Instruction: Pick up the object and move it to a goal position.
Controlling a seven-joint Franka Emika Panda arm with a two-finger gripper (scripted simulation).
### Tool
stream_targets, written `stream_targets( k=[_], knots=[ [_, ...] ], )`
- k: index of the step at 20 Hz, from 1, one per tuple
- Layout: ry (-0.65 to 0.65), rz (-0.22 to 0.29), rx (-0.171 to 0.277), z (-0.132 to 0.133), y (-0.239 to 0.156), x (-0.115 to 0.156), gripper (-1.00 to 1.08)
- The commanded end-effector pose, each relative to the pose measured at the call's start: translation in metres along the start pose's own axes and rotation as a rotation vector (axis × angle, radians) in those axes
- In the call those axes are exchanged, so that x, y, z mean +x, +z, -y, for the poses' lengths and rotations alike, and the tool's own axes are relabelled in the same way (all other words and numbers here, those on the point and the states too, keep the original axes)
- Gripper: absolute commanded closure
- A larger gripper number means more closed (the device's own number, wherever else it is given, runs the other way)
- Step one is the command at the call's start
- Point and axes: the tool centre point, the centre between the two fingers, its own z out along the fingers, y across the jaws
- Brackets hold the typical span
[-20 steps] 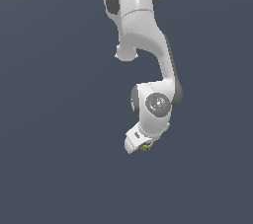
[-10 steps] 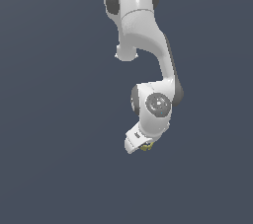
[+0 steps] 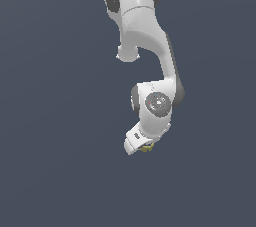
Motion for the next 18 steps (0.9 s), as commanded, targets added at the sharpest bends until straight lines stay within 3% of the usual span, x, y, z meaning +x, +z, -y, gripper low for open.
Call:
stream_targets(
  k=[1,7,18],
  knots=[
    [0.001,-0.001,-0.001,-0.006,-0.008,-0.004,1.08],
    [0.001,-0.001,-0.001,-0.029,-0.042,-0.025,1.08],
    [0.001,-0.001,-0.001,-0.096,-0.14,-0.082,1.08]
  ],
)
